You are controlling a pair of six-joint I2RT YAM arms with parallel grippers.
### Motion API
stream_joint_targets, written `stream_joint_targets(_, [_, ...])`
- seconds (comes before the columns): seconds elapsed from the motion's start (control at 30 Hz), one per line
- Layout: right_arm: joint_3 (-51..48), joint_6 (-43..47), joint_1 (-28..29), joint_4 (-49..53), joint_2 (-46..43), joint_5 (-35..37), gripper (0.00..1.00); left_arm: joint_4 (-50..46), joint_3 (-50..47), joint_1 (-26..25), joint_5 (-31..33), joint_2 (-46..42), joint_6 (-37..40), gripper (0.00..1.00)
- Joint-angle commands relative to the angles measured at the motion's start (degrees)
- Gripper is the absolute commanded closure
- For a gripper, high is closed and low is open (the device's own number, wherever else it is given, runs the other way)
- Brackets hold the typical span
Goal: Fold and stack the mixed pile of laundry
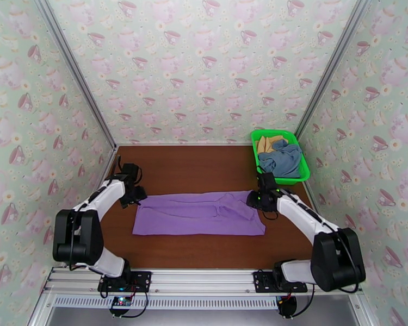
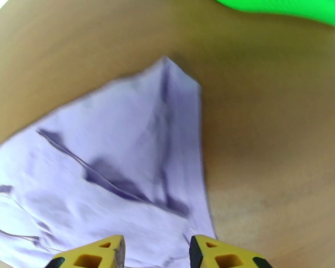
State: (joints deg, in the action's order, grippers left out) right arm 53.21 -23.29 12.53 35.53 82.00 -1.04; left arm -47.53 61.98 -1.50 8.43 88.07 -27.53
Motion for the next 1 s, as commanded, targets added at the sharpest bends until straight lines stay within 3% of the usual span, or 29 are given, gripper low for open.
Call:
stream_joint_targets(0.0, [6.5,2.3,2.9,0.6,5.9,-3.1,0.55,-4.3,4.0,-0.4,1.3,-3.3,0.1,0.37])
stream_joint_targets(0.27, [19.4,2.2,9.5,0.3,22.8,-5.5,0.56,-9.6,9.0,-0.7,0.9,-8.0,0.6,0.38])
stream_joint_targets(0.5, [21.9,1.4,10.3,-0.1,28.6,-4.6,0.58,-12.0,9.7,-0.9,0.1,-7.7,0.8,0.41])
stream_joint_targets(0.63, [21.2,0.9,10.5,-0.8,28.9,-4.9,0.68,-11.8,9.7,-1.0,-0.3,-7.6,0.7,0.42])
stream_joint_targets(0.83, [19.5,0.2,10.8,-1.1,27.1,-4.4,0.94,-11.9,10.2,-1.5,-0.4,-7.7,0.3,0.43])
stream_joint_targets(0.97, [18.6,-0.2,11.4,0.0,24.2,-3.6,1.0,-12.2,10.1,-1.9,-0.2,-8.7,0.1,0.43])
